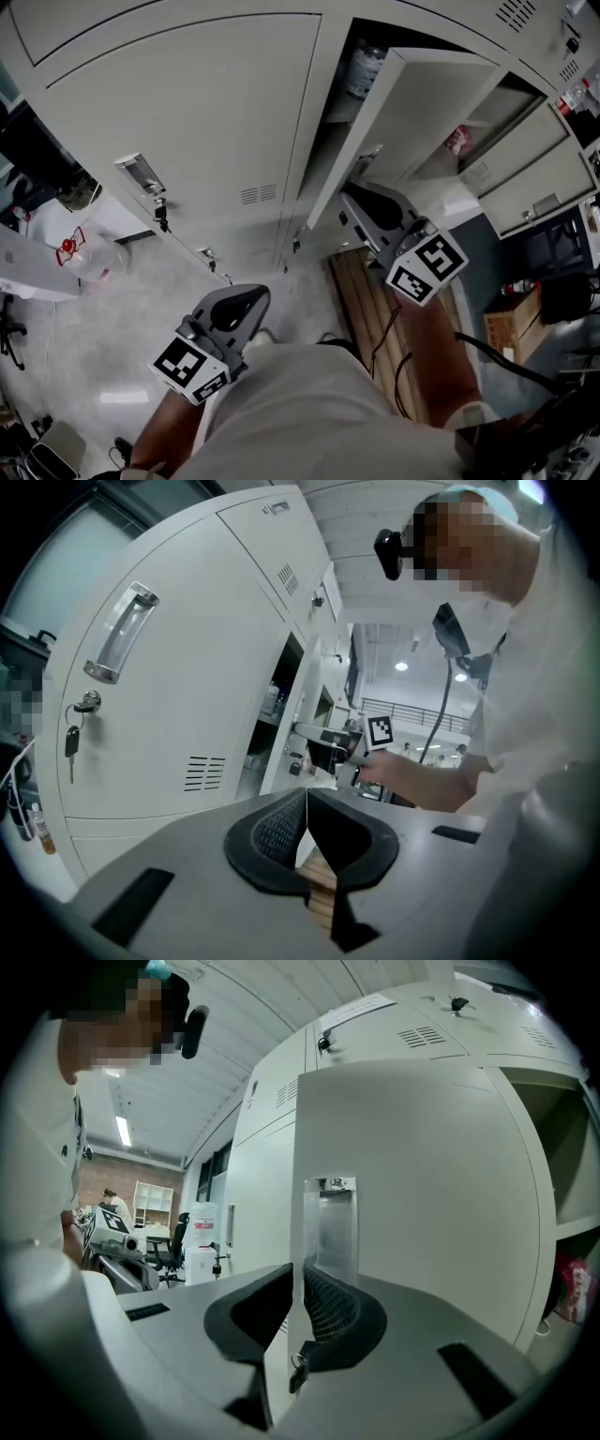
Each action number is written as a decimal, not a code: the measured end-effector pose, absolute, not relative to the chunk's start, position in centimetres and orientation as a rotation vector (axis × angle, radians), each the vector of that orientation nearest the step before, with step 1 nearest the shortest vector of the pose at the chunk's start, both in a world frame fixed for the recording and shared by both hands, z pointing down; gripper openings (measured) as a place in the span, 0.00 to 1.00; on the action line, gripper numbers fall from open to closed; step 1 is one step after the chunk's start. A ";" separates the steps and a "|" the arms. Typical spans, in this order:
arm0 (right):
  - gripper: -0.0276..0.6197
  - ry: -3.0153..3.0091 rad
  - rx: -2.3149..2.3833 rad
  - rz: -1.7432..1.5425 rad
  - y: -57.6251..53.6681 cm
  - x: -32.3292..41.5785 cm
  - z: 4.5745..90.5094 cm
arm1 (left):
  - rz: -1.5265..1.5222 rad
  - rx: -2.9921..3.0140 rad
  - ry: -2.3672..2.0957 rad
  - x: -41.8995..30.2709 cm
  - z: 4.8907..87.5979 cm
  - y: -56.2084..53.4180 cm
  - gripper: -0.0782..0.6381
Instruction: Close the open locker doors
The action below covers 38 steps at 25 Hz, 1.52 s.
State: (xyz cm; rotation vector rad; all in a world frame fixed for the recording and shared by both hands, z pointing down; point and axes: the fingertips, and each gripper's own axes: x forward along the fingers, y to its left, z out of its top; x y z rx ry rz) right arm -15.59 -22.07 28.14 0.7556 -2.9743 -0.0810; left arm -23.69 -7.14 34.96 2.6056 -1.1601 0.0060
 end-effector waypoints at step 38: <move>0.08 -2.904 0.946 -0.060 -28.2 -19.2 30.1 | -0.002 2.581 -1.184 -29.7 36.1 -8.2 0.13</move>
